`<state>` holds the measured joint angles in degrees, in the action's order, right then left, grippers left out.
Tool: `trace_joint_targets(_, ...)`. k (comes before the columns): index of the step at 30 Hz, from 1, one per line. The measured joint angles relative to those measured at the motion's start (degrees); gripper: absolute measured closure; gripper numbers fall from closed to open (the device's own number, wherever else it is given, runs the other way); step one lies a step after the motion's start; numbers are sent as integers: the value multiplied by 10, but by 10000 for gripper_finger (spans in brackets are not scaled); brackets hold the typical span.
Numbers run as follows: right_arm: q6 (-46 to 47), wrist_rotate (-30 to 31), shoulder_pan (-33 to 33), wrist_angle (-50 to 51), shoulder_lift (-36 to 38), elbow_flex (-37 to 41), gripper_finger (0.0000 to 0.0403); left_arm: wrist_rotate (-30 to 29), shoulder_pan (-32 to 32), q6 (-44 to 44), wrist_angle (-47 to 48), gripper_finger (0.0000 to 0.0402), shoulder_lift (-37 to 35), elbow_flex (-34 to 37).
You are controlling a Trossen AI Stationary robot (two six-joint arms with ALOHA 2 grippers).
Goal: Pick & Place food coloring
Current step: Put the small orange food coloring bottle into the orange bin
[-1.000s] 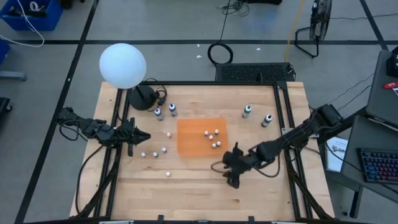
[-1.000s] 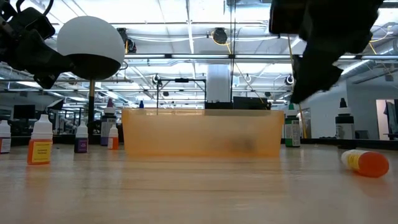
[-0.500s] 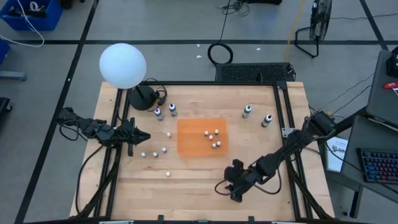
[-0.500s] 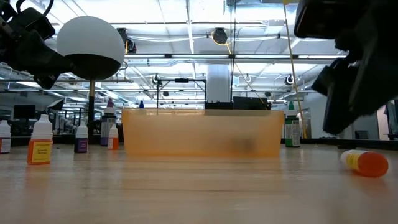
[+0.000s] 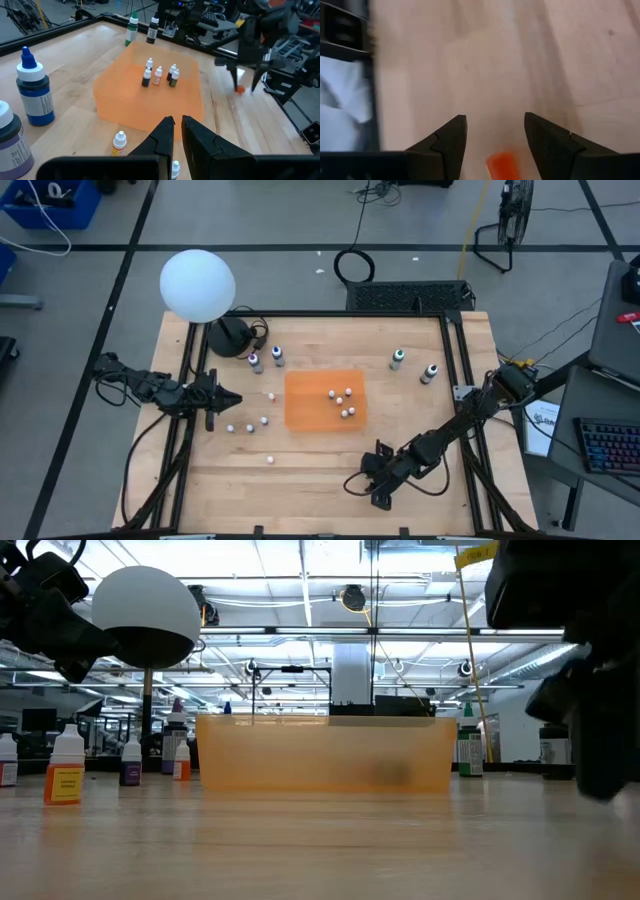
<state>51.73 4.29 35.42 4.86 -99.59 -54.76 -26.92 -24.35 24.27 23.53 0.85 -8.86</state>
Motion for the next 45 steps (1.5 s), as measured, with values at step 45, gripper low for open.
trace_joint_targets(45,270,14,156,-101,-39,0,329,0,0,0,2,360,0,0)
